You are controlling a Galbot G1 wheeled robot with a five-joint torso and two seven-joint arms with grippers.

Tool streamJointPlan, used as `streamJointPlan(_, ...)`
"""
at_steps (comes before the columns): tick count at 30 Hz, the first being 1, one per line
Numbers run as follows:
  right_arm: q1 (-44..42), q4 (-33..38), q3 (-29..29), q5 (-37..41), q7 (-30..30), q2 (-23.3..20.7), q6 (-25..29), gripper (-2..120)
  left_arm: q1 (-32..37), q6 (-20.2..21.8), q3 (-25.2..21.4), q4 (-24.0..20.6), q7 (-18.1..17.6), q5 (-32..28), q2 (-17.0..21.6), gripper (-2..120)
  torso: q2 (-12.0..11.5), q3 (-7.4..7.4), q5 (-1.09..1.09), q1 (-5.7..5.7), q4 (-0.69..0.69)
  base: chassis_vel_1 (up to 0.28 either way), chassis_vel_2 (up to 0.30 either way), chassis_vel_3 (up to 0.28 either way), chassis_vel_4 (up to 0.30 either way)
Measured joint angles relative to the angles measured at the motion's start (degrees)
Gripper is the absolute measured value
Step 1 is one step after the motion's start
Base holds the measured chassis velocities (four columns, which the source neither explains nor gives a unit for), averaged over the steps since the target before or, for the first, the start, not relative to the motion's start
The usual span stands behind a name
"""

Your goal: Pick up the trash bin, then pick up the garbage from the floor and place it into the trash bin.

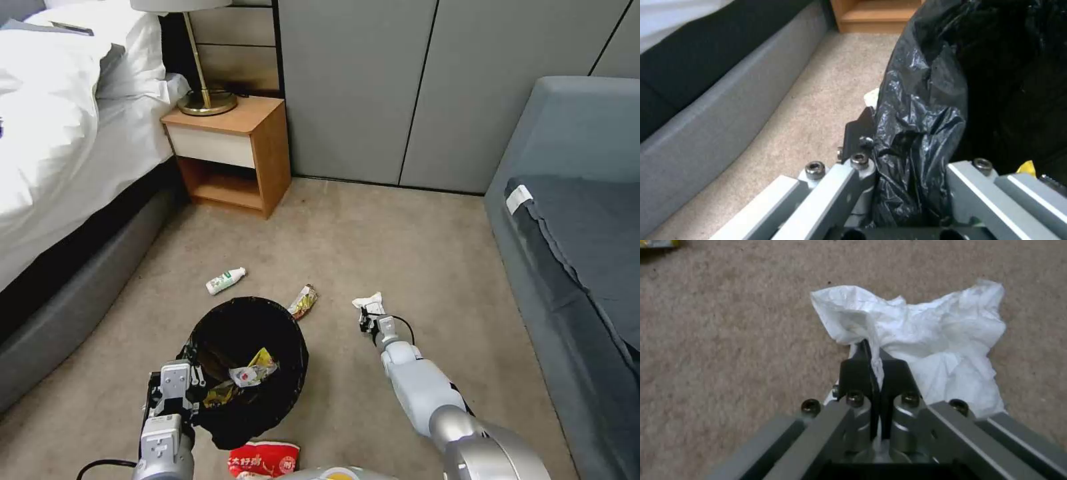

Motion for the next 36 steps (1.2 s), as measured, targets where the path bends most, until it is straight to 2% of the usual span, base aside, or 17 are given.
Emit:
streamJointPlan(5,-2.14,3.69,-0.8,0.35,0.82,-0.61,0.3,0,0.0,-0.02,0.05,-0.28,0.01,0.0,0.02,3,0.0,0.01,-0.04,0.01,-0.04,0.0,0.0,0.0,0.0)
streamJointPlan(7,-5.73,9.29,-1.96,1.08,1.15,-1.67,1.17,0,-0.09,-0.02,0.03,-0.45,0.04,-0.03,0.17,3,-0.01,0.02,-0.05,0.01,-0.08,0.0,0.0,0.0,0.0)
streamJointPlan(8,-5.73,9.29,-1.96,1.08,1.15,-1.67,1.17,0,-0.09,-0.02,0.03,-0.45,0.04,-0.03,0.17,3,-0.01,0.02,-0.05,0.01,-0.08,0.0,0.0,0.0,0.0)
streamJointPlan(12,-13.68,23.71,-6.65,4.59,1.52,-4.06,4.86,0,-0.52,-0.02,0.01,-0.47,0.07,-0.33,0.45,3,-0.01,0.01,-0.04,0.01,-0.05,0.0,0.0,0.0,0.0)
streamJointPlan(13,-13.68,23.71,-6.65,4.59,1.52,-4.06,4.86,0,-0.52,-0.02,0.01,-0.47,0.07,-0.33,0.45,3,-0.01,0.01,-0.04,0.01,-0.05,0.0,0.0,0.0,0.0)
streamJointPlan(16,-17.51,32.94,-7.74,3.64,0.14,-5.59,9.68,0,-0.8,0.0,0.03,-0.26,0.08,-0.56,0.64,3,-0.01,0.01,-0.03,0.01,-0.02,0.0,0.0,0.0,0.0)
streamJointPlan(17,-17.51,32.94,-7.74,3.64,0.14,-5.59,9.68,0,-0.8,0.0,0.03,-0.26,0.08,-0.56,0.64,3,-0.01,0.01,-0.03,0.01,-0.02,0.0,0.0,0.0,0.0)
streamJointPlan(21,-22.61,48.83,-9.52,8.76,-8.58,-8.57,15.84,0,-1.22,0.11,0.04,0.26,0.11,-1.04,1.12,3,-0.01,0.0,-0.05,0.01,-0.03,0.0,0.0,0.0,0.0)
streamJointPlan(22,-22.61,48.83,-9.52,8.76,-8.58,-8.57,15.84,0,-1.22,0.11,0.04,0.26,0.11,-1.04,1.12,3,-0.01,0.0,-0.05,0.01,-0.03,0.0,0.0,0.0,0.0)
streamJointPlan(24,-25.4,57.51,-11.04,12.74,-13.86,-10.0,17.76,0,-1.49,0.17,0.14,0.62,0.12,-1.12,1.2,3,-0.01,0.0,-0.03,0.01,-0.02,0.0,0.0,0.0,0.0)
streamJointPlan(25,-25.4,57.51,-11.04,12.74,-13.86,-10.0,17.76,0,-1.49,0.17,0.14,0.62,0.12,-1.12,1.2,3,-0.01,0.0,-0.03,0.01,-0.02,0.0,0.0,0.0,0.0)
streamJointPlan(28,-29.87,70.7,-15.01,16.55,-19.22,-12.37,18.85,0,-1.9,0.23,0.62,1.09,0.15,-1.13,1.17,3,-0.01,-0.01,-0.04,0.0,-0.02,0.0,0.0,0.0,0.0)
streamJointPlan(29,-29.87,70.7,-15.01,16.55,-19.22,-12.37,18.85,0,-1.9,0.23,0.62,1.09,0.15,-1.13,1.17,3,-0.01,-0.01,-0.04,0.0,-0.02,0.0,0.0,0.0,0.0)
streamJointPlan(31,-31.96,76.36,-18.51,17.56,-19.73,-13.7,19.07,0,-2.2,0.28,0.88,1.26,0.17,-1.13,1.16,3,-0.01,-0.01,-0.03,0.0,-0.02,0.0,0.0,0.0,0.0)
streamJointPlan(32,-31.96,76.36,-18.51,17.56,-19.73,-13.7,19.07,0,-2.2,0.28,0.88,1.26,0.17,-1.13,1.16,3,-0.01,-0.01,-0.03,0.0,-0.02,0.0,0.0,0.0,0.0)
streamJointPlan(34,-34.08,81.36,-25.1,19.39,-17.02,-15.71,19.31,0,-2.52,0.46,1.08,1.31,0.26,-1.13,1.31,3,-0.01,-0.01,-0.01,0.01,-0.01,0.0,0.0,0.0,0.0)
streamJointPlan(36,-34.73,83.04,-29.02,20.3,-14.63,-17.03,19.2,0,-2.61,0.57,1.07,1.31,0.27,-1.19,1.42,3,-0.01,-0.01,-0.04,0.0,-0.01,0.0,0.0,0.0,0.0)
